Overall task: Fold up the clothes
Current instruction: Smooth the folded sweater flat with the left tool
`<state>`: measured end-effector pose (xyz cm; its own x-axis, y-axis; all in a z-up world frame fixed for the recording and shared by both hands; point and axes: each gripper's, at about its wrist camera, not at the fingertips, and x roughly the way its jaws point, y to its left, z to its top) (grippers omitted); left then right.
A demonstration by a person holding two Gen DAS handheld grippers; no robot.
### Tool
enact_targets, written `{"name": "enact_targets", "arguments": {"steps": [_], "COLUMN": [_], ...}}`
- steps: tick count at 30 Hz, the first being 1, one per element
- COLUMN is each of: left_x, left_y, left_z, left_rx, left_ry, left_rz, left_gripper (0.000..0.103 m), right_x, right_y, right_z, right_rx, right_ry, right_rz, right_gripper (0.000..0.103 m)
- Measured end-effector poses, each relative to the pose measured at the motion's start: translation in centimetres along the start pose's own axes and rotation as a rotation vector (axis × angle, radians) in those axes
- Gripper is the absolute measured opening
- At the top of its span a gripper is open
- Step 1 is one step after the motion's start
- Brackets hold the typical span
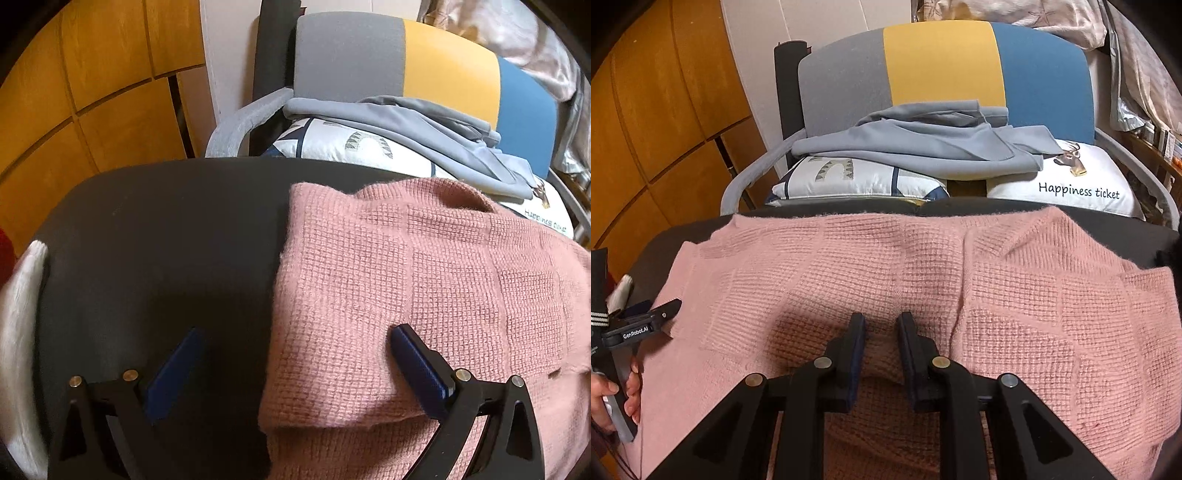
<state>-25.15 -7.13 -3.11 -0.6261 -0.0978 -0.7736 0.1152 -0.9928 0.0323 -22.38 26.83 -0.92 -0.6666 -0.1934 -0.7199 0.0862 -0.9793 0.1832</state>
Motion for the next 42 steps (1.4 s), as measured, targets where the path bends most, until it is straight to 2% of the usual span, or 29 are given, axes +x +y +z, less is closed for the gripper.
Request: {"name": "enact_targets", "arguments": {"steps": [3,4,6,8,11,13,15,16,17,19,21,23,25,29,31,34,38,39,42], "left_x": [-0.8,-1.5,-4.0,-6.6,-8.3,-8.4,-8.2,-8.1,-8.1,-8.0,-8.0,-8.2,-8.7,-9.2,-9.2,-9.0,-8.8,-9.1,-10.4], "left_y": [-0.5,-0.6,-0.7,-1.4,-4.3,-6.7,-8.0,-7.8,-7.4,-6.1,-4.9,-3.7,-2.5,-0.6,-0.1,0.6,0.9,0.8,1.0], "left_z": [0.4,0.3,-1.0,-2.9,-5.7,-7.5,-8.3,-8.3,-8.1,-8.1,-8.1,-8.2,-8.6,-9.9,-10.2,-10.8,-10.7,-10.7,-11.1], "left_rx": [0.020,0.028,0.007,-0.016,0.043,0.123,0.200,0.207,0.199,0.198,0.190,0.171,0.136,0.092,0.090,0.088,0.075,0.083,0.092], "left_ry": [0.006,0.009,-0.008,-0.012,0.013,0.026,0.017,0.014,0.012,0.020,0.038,0.057,0.071,0.076,0.068,0.058,0.069,0.073,0.095], "left_rz": [0.036,0.047,0.002,-0.106,-0.170,-0.175,-0.133,-0.098,-0.057,-0.067,-0.078,-0.089,-0.099,-0.082,-0.072,-0.091,-0.107,-0.107,-0.103], "left_gripper": [0.103,0.103,0.102,0.102,0.102,0.102,0.103,0.103,0.103,0.103,0.103,0.103,0.103,0.103,0.103,0.103,0.103,0.103,0.103], "right_x": [-0.7,-2.0,-4.5,-5.8,-6.0,-5.2,-5.1,-5.2,-5.4,-5.9,-7.0,-8.9,-11.7,-12.7,-13.3,-14.5,-16.2,-16.9,-19.6], "right_y": [0.4,1.0,2.4,4.2,6.6,7.9,8.6,8.4,7.6,6.0,3.4,1.8,-0.9,-6.3,-8.8,-11.0,-14.4,-14.7,-12.9], "right_z": [0.5,-0.1,-1.2,-3.1,-5.8,-7.2,-8.0,-8.0,-8.2,-8.5,-9.2,-9.6,-10.1,-11.1,-11.8,-12.8,-13.8,-13.9,-14.9], "right_rx": [0.014,0.018,0.026,-0.018,-0.102,-0.158,-0.213,-0.211,-0.174,-0.095,0.039,0.122,0.209,0.277,0.282,0.245,0.407,0.439,0.430], "right_ry": [0.010,0.003,-0.012,0.019,0.068,0.096,0.072,0.073,0.079,0.092,0.104,0.067,-0.018,0.035,0.039,0.022,-0.028,-0.040,-0.069], "right_rz": [-0.025,-0.008,0.030,0.036,0.018,-0.009,-0.045,-0.044,-0.036,-0.018,0.053,0.077,0.092,-0.071,-0.109,-0.188,-0.171,-0.153,-0.116], "right_gripper": [0.018,0.019,0.019,0.019,0.019,0.019,0.019,0.019,0.020,0.025,0.026,0.023,0.023,0.022,0.007,0.006,0.006,0.011,0.016]}}
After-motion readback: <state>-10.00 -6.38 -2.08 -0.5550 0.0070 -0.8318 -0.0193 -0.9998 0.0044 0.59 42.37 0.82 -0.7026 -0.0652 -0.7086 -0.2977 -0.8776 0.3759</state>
